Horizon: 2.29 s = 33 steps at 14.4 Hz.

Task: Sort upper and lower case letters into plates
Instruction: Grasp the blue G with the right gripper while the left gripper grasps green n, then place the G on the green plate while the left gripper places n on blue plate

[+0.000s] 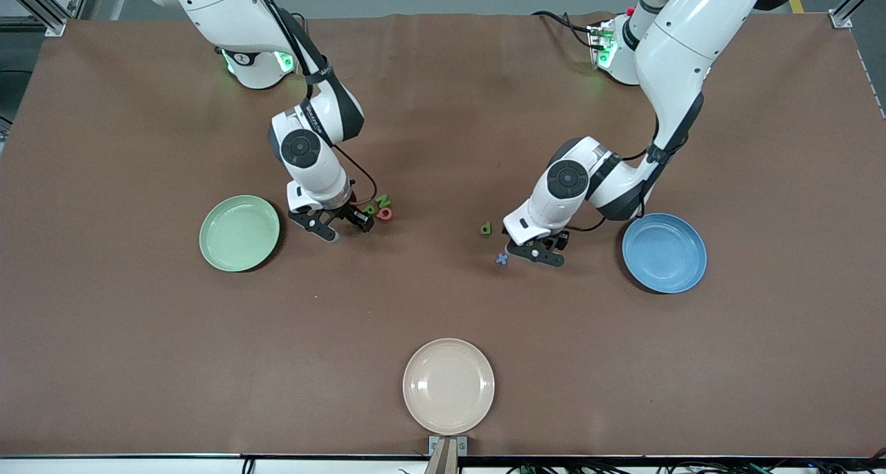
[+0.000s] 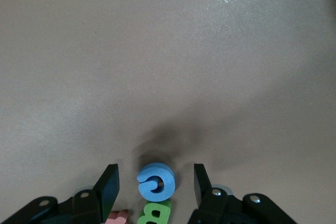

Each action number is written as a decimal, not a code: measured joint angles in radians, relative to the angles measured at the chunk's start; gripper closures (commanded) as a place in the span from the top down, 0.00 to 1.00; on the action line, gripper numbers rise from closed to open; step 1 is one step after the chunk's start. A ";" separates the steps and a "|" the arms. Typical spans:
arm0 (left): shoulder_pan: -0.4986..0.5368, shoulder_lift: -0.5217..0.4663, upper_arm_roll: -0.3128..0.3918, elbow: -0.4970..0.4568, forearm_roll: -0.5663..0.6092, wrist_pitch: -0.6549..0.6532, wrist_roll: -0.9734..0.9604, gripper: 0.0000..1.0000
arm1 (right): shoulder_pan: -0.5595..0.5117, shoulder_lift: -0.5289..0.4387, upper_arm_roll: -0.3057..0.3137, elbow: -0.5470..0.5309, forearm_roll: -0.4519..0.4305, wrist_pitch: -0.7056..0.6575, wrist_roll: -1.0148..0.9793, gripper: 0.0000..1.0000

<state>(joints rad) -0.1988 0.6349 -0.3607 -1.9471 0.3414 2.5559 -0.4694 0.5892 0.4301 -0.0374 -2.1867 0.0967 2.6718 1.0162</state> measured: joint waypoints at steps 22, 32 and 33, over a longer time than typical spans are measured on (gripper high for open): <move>0.001 -0.005 -0.001 0.012 0.011 -0.009 -0.001 0.11 | -0.079 -0.042 -0.030 0.064 0.000 -0.218 -0.125 0.00; 0.178 -0.231 -0.006 -0.042 0.011 -0.295 0.070 0.08 | -0.451 -0.208 -0.037 -0.042 -0.001 -0.316 -0.712 0.00; 0.213 -0.240 -0.005 -0.058 0.011 -0.295 0.104 0.08 | -0.461 -0.206 -0.037 -0.066 -0.001 -0.278 -0.732 0.00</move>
<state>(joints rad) 0.0145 0.3953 -0.3661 -2.0047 0.3524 2.2608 -0.3652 0.1286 0.2241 -0.0745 -2.2529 0.0956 2.3939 0.2847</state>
